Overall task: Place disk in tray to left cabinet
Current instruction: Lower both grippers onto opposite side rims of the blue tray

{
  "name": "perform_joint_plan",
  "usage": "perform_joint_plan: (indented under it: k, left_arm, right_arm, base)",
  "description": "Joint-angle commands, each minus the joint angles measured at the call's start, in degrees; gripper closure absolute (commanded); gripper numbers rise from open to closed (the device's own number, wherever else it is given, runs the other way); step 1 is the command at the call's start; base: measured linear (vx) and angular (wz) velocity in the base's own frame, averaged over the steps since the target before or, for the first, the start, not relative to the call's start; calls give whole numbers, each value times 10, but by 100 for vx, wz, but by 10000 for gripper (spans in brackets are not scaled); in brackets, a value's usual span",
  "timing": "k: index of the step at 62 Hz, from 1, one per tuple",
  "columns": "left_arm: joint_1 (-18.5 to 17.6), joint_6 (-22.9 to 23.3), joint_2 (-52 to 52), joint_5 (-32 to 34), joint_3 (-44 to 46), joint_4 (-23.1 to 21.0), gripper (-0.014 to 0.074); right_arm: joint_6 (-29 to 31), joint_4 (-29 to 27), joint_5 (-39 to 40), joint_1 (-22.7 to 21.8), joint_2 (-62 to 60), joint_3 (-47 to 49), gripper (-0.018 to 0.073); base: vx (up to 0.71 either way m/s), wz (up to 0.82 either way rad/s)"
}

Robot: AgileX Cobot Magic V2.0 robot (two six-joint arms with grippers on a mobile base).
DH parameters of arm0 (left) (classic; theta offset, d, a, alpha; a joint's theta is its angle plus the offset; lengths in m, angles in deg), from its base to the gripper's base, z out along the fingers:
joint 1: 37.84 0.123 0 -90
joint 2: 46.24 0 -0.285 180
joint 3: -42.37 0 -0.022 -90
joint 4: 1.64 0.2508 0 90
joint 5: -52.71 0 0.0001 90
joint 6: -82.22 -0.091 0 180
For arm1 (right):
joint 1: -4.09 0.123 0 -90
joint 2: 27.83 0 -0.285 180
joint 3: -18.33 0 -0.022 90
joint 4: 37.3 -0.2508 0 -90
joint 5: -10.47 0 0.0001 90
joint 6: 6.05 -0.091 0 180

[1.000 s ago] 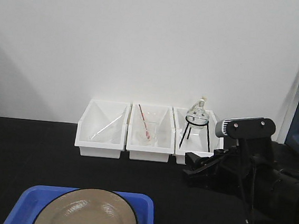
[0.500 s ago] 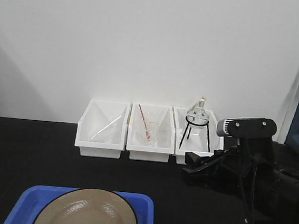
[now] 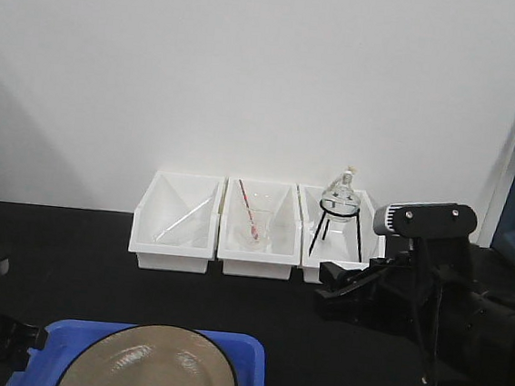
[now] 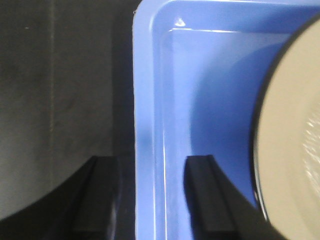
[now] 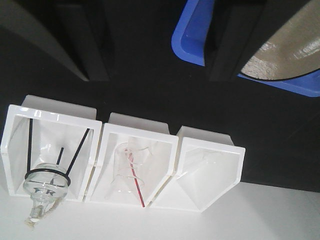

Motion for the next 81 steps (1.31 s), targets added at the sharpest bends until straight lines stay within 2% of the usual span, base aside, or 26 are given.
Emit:
perform_joint_plan:
  k: [1,19,42,57,68,76,81]
  left_arm:
    - [0,6,-1,29,27,-19,94]
    - [-3,0,62,19,53,-29,94]
    - [-73,3,98,23,54,-46,94]
    - [-102,60,99,25,54,-60,131]
    - [-116,60,99,21,54,-58,175]
    - [-116,60,99,6,54,-58,179]
    - [-116,60,99,-2,54,-58,179]
  right_arm:
    - [7,-21,3,-3,-22,17,90]
    - [7,-21,18,-3,-22,17,90]
    - [7,-21,23,-3,-22,17,90]
    - [-2,-21,83,-3,-22,17,97]
    - [-13,-21,124,-3,-22,17,151]
    - [-34,-21,119,-11,-22,17,213]
    - [-70,-21,97,-27,-22,17,261]
  base:
    - [0,0]
    - [0,0]
    - [0,0]
    - [0,0]
    - [0,0]
    - [0,0]
    - [0,0]
